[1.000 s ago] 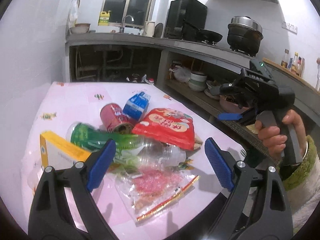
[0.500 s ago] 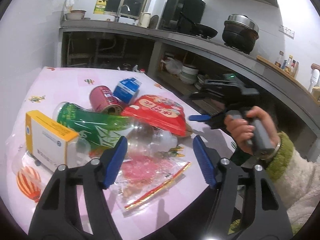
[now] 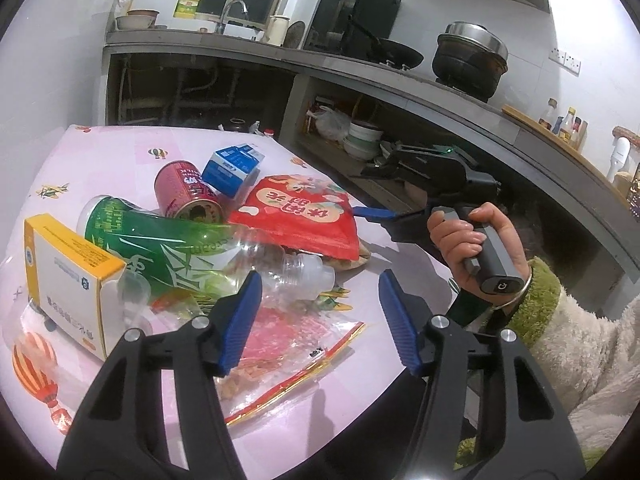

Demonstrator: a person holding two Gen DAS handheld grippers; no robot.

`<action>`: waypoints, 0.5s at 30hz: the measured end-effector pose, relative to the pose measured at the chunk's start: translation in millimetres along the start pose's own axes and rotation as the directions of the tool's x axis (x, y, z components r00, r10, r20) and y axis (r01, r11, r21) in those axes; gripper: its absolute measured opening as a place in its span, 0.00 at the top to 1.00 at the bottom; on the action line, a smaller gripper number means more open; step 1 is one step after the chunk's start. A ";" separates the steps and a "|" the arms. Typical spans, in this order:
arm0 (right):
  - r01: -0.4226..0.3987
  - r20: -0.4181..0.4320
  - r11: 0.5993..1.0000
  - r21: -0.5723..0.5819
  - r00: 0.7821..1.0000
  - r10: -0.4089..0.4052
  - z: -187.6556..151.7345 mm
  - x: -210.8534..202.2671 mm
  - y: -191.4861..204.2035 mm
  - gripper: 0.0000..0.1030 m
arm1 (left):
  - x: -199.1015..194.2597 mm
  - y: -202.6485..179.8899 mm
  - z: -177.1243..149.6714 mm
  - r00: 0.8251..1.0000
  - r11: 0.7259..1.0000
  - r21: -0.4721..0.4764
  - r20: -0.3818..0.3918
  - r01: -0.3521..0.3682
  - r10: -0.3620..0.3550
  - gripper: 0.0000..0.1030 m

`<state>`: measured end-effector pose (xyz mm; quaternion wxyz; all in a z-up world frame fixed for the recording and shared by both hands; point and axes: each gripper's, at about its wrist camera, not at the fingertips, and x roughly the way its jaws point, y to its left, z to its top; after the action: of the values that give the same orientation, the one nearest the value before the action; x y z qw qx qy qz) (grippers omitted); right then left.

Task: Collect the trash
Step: 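Grasp the red snack bag edge with the right tool and lift it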

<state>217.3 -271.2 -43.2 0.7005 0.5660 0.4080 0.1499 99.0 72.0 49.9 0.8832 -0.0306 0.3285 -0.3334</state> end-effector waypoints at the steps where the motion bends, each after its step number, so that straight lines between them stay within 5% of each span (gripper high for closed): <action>1: -0.020 -0.004 1.000 0.013 1.000 0.020 0.3 1.2 -1.7 0.51 | 0.2 0.0 0.1 1.000 1.000 0.002 0.000 0.001 -0.001 0.45; 6: -0.163 -0.013 0.987 0.005 0.986 0.164 -0.3 4.5 7.9 0.52 | -0.3 -1.4 -0.7 1.000 1.000 0.002 -0.002 0.004 -0.004 0.46; 15: -0.141 -0.081 0.990 -0.007 0.987 0.140 -5.9 26.2 13.5 0.62 | 1.8 -3.7 -1.9 1.000 1.000 -0.004 -0.008 0.004 -0.004 0.47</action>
<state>232.6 -245.4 -41.6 0.6747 0.5827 0.3937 0.2241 96.7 68.3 48.4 0.8811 -0.0315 0.3328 -0.3345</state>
